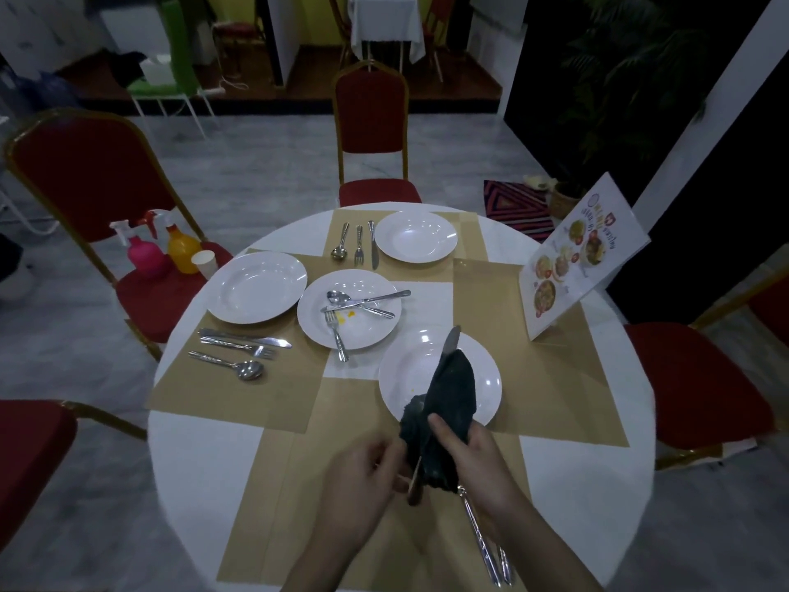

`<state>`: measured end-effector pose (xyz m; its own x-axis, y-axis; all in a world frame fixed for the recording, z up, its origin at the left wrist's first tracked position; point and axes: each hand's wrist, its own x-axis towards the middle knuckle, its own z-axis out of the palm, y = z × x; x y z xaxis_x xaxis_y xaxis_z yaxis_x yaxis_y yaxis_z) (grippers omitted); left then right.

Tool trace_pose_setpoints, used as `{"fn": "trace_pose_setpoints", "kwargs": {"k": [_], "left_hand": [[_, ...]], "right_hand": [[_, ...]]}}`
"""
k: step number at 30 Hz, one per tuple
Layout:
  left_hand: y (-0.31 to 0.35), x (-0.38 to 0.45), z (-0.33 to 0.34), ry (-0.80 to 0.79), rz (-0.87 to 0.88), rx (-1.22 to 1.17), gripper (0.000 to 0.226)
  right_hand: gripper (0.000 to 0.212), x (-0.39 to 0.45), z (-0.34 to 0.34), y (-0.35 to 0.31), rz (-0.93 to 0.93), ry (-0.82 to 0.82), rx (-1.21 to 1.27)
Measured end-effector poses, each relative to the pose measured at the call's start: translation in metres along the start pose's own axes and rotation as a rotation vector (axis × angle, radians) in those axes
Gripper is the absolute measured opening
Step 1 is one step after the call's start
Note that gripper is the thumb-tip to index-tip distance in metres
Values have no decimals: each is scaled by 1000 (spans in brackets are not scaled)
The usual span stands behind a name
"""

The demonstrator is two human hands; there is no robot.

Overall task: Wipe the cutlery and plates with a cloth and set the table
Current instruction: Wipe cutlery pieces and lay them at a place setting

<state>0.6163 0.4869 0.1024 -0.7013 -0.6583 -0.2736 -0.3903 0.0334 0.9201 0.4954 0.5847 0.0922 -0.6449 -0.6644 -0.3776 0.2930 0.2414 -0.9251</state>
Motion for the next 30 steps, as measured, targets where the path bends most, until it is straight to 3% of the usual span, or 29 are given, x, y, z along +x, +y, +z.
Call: {"fn": "trace_pose_setpoints", "kwargs": {"k": [3, 9, 14, 20, 26, 30], "left_hand": [[0, 13, -16, 185, 32, 44, 19], [3, 47, 4, -56, -107, -197, 27], [-15, 57, 14, -28, -162, -293, 30], [-19, 65, -1, 30, -195, -424, 22], [-20, 68, -10, 112, -172, -435, 20], [-20, 65, -8, 71, -131, -412, 22]], "right_hand": [[18, -3, -15, 6, 38, -85, -62], [22, -7, -11, 32, 72, -180, -133], [31, -3, -13, 41, 108, -208, -163], [24, -5, -24, 43, 132, -233, -77], [25, -11, -29, 40, 169, -262, -97], [18, -5, -13, 37, 108, -200, -149]]}}
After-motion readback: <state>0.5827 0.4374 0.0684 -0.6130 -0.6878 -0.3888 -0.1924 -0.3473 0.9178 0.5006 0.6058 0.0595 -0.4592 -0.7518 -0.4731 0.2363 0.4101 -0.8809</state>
